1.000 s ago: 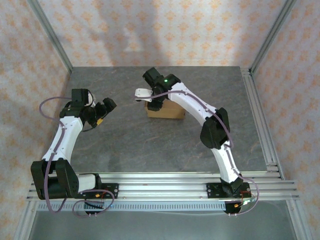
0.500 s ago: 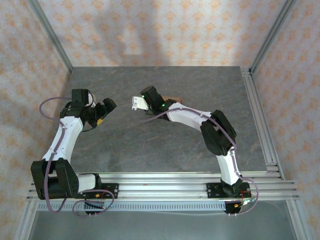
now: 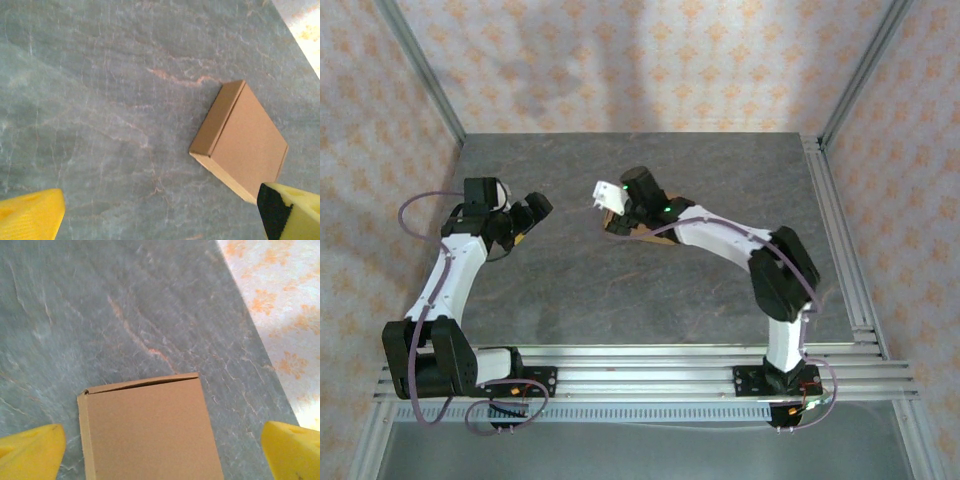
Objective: Fold the paper box
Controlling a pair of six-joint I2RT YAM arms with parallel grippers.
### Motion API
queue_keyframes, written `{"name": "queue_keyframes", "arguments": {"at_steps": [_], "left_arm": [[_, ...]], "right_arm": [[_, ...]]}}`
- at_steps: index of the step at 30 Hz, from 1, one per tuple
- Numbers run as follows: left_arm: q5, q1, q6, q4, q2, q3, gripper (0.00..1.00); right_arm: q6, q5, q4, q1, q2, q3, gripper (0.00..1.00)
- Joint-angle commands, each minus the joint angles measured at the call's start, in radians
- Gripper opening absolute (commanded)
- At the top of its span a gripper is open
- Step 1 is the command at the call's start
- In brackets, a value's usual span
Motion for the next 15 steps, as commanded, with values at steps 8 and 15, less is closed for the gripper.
{"name": "queue_keyframes", "arguments": {"at_steps": [8, 15], "left_arm": [[-0.424, -0.129, 0.294, 0.690, -0.126, -0.319, 1.00], [-0.420, -0.129, 0.572, 0.950, -0.143, -0.502, 1.00]], "right_arm": [[0.593, -0.069, 0.344, -0.279, -0.378, -0.478, 1.00], [0.677, 0.190, 0.468, -0.486, -0.622, -0.833, 1.00]]}}
